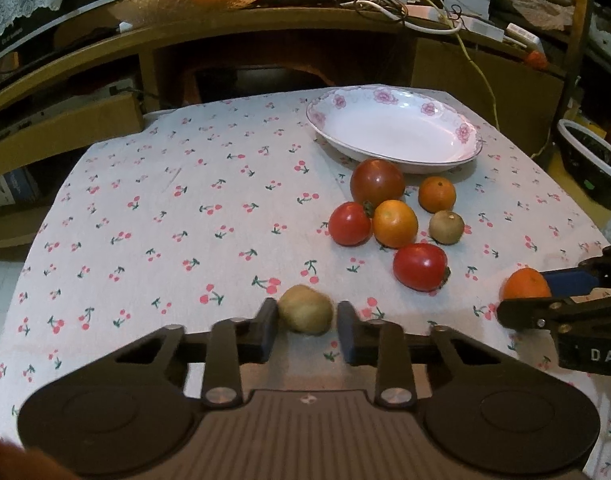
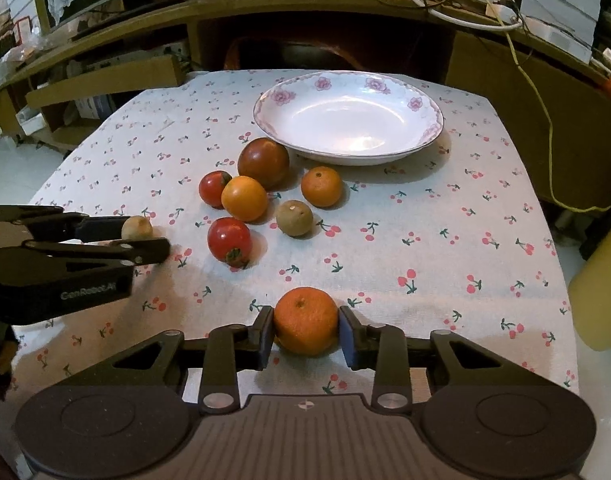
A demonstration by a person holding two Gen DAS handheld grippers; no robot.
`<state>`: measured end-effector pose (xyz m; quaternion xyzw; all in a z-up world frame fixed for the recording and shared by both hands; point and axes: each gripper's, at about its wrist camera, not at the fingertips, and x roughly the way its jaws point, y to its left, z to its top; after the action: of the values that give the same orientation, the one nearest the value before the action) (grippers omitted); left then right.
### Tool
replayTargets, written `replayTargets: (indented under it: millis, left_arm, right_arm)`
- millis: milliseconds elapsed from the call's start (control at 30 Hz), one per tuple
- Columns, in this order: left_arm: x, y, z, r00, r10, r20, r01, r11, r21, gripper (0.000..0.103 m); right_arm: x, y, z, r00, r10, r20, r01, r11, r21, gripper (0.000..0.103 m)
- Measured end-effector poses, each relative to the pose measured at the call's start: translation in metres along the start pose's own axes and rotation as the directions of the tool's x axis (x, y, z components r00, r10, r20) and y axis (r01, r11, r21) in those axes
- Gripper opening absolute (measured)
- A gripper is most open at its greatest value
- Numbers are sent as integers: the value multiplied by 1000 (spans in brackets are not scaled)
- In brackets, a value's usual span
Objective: Organize fruits
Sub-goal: 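Carry both fruits into the white plate and open both grippers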
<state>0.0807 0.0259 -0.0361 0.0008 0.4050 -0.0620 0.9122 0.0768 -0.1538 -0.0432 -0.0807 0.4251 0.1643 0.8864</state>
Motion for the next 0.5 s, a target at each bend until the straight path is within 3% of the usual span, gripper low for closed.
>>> replayTargets:
  millis: [267,500]
  left_arm:
    - [0,-5,2,1000,-3,-15,3,1000,-27,34]
    - [-21,-23,16,1000,-11,-4,11,1000,-15,34]
  right_arm:
    - [-5,1,-5,1000,12,-3,-12,1000,17,34]
    - [-25,-8,0,998,40,49,-42,998,55,34]
